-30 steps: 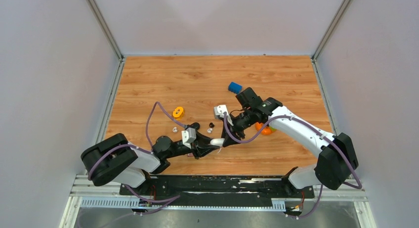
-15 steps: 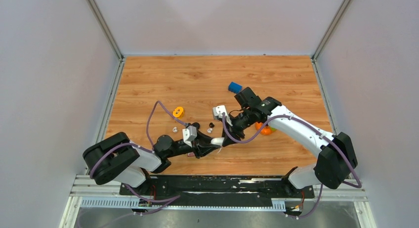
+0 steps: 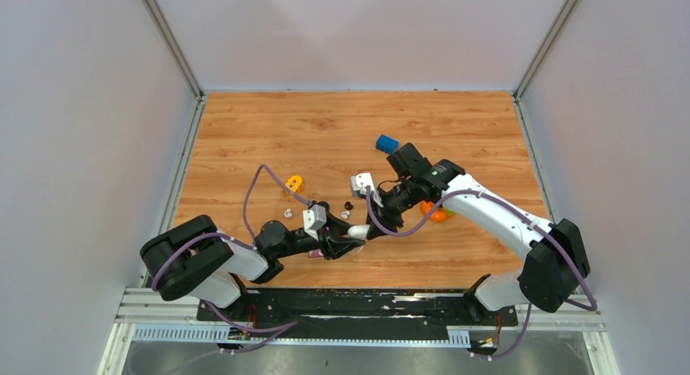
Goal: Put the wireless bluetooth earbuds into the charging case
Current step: Open the charging case.
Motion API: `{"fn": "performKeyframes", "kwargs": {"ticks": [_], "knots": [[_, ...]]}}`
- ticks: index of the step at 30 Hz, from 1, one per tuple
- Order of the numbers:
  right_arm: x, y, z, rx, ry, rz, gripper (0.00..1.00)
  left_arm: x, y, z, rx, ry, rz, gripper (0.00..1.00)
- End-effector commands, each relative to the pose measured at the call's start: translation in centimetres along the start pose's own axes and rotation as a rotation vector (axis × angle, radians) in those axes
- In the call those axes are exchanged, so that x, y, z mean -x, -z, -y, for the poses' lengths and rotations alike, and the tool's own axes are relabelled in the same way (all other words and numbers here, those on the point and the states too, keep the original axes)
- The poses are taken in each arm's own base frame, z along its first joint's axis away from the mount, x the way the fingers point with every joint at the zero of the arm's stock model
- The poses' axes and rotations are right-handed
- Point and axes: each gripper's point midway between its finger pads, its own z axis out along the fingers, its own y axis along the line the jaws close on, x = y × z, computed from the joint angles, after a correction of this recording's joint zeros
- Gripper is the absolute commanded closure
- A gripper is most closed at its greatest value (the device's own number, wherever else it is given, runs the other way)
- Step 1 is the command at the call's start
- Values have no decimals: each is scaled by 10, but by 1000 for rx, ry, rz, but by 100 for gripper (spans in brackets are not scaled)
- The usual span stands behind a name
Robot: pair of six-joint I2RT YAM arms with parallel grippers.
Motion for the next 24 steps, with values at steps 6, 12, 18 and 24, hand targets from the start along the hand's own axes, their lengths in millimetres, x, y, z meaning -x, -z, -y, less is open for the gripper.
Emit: {"fn": "performKeyframes", "kwargs": {"ticks": [6, 12, 18, 24], "knots": [[24, 13, 2, -51, 92, 43, 87, 31, -6, 4, -16, -53, 114, 53], [22, 12, 3, -52, 91, 38, 87, 32, -6, 4, -17, -50, 118, 56], [21, 12, 3, -52, 93, 33, 87, 32, -5, 3, -9, -50, 118, 62], [22, 14, 2, -60, 100, 35, 87, 32, -5, 1, 2, -45, 122, 54]]}}
